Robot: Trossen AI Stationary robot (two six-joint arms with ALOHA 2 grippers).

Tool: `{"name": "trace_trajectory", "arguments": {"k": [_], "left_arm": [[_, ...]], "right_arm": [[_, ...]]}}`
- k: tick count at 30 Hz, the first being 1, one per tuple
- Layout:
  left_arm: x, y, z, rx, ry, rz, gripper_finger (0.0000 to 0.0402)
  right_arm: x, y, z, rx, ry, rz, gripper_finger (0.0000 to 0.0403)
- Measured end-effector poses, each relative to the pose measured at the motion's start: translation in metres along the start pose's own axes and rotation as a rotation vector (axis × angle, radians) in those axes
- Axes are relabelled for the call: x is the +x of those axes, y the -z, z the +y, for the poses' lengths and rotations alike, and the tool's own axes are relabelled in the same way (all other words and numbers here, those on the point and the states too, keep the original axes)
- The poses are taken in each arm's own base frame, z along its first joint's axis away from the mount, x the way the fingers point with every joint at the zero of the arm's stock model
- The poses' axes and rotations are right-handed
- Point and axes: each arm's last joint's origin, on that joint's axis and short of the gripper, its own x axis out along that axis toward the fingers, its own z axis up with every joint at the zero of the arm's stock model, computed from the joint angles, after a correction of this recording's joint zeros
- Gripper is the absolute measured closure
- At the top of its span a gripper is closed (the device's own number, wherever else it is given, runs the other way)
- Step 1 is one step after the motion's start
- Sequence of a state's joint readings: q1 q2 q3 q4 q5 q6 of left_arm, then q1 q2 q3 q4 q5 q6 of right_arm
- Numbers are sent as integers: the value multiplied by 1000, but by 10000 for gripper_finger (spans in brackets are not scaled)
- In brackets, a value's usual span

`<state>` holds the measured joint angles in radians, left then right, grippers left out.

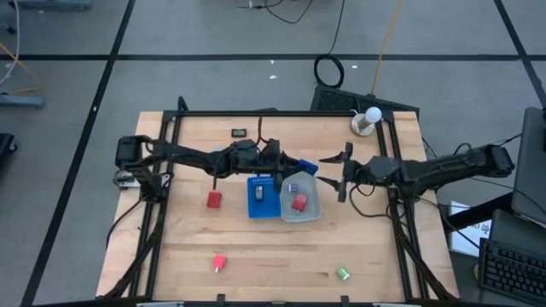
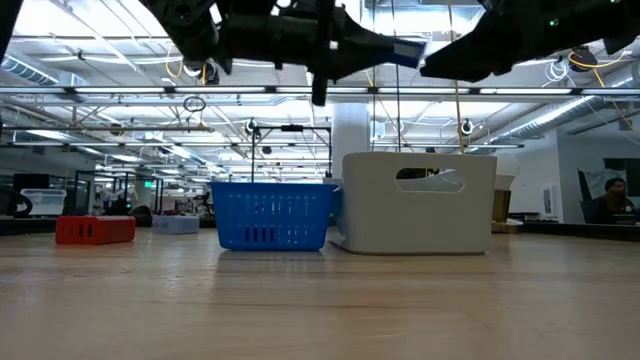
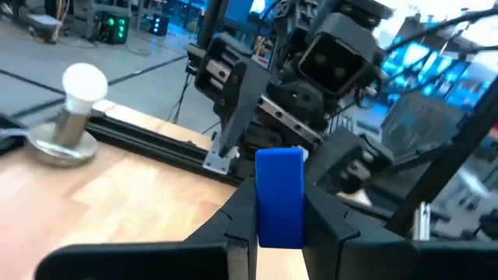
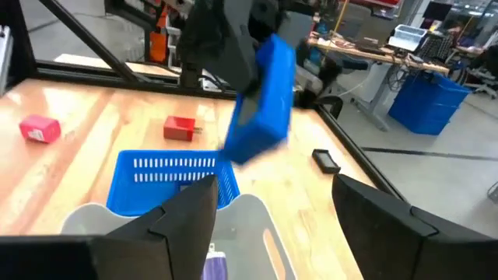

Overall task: Pick & Place Office items
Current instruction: Put the blue digital timer into the blue bin

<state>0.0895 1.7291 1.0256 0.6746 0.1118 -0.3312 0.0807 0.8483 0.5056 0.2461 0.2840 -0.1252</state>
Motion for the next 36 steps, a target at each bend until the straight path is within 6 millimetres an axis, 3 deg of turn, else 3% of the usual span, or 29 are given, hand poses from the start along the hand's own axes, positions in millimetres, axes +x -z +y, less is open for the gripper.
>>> {"name": "trace_trajectory", "arguments": {"k": [11, 19, 28, 36], "left_arm": [[-42, -41, -27, 168, -39, 88, 341], [-52, -38, -41, 223, -85, 153, 343], [-51, -32, -50, 262, -57, 186, 343], [-52, -30, -50, 269, -56, 200, 343]], "right_arm": [[-29, -3, -9, 70, -7, 9, 164], [-46, 2, -13, 84, -27, 8, 173], [-61, 27, -16, 146, -20, -46, 181], [-58, 57, -14, 192, -85, -128, 181]]}}
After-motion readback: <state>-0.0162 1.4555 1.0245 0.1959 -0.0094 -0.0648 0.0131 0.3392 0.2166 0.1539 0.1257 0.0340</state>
